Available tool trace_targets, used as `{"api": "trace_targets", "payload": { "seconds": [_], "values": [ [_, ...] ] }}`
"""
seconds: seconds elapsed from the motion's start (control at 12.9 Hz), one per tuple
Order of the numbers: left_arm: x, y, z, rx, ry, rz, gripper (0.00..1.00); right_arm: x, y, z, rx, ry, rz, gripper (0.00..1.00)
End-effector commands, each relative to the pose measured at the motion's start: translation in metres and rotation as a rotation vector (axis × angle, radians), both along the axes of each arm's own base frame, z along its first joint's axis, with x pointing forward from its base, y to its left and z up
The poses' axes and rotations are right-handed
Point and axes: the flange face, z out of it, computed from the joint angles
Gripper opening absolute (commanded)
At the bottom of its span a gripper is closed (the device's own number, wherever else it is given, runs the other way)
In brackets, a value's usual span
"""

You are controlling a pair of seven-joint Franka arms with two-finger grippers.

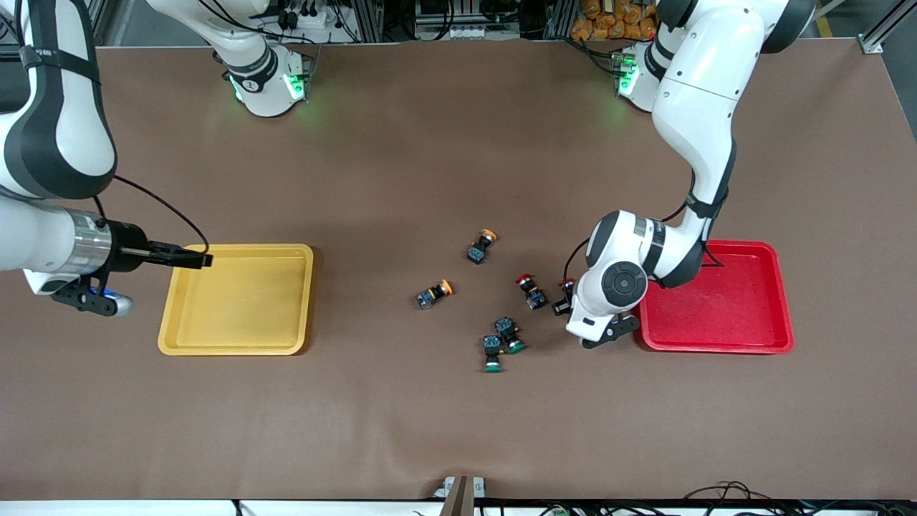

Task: Place red and yellow buttons in trays
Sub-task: 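Grasp a red-ringed button with the left gripper while the right gripper reaches out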

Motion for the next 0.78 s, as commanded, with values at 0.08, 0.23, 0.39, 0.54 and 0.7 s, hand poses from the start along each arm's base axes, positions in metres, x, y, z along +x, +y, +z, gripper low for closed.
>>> {"api": "trace_targets", "payload": {
  "seconds": [0.08, 0.23, 0.39, 0.54, 0.7],
  "values": [
    [0.005, -0.001, 0.01, 0.012, -0.027, 0.046, 0.29, 0.007, 0.034, -0.004, 0.042, 0.036, -0.223, 1.0],
    [0.009, 0.005, 0.018, 0.011, -0.038, 0.061, 0.11, 0.011, 0.065, -0.013, 0.013, 0.048, -0.31, 1.0],
    [0.015, 0.013, 0.037, 0.005, -0.059, 0.059, 0.06, 0.015, 0.097, -0.018, -0.001, 0.031, -0.366, 1.0],
    [0.025, 0.037, 0.061, 0.003, -0.081, 0.046, 0.06, 0.02, 0.128, -0.031, -0.019, 0.025, -0.46, 1.0],
    [0.031, 0.066, 0.08, 0.002, -0.061, -0.009, 0.04, 0.024, 0.164, -0.039, -0.024, 0.0, -0.575, 1.0]
  ]
}}
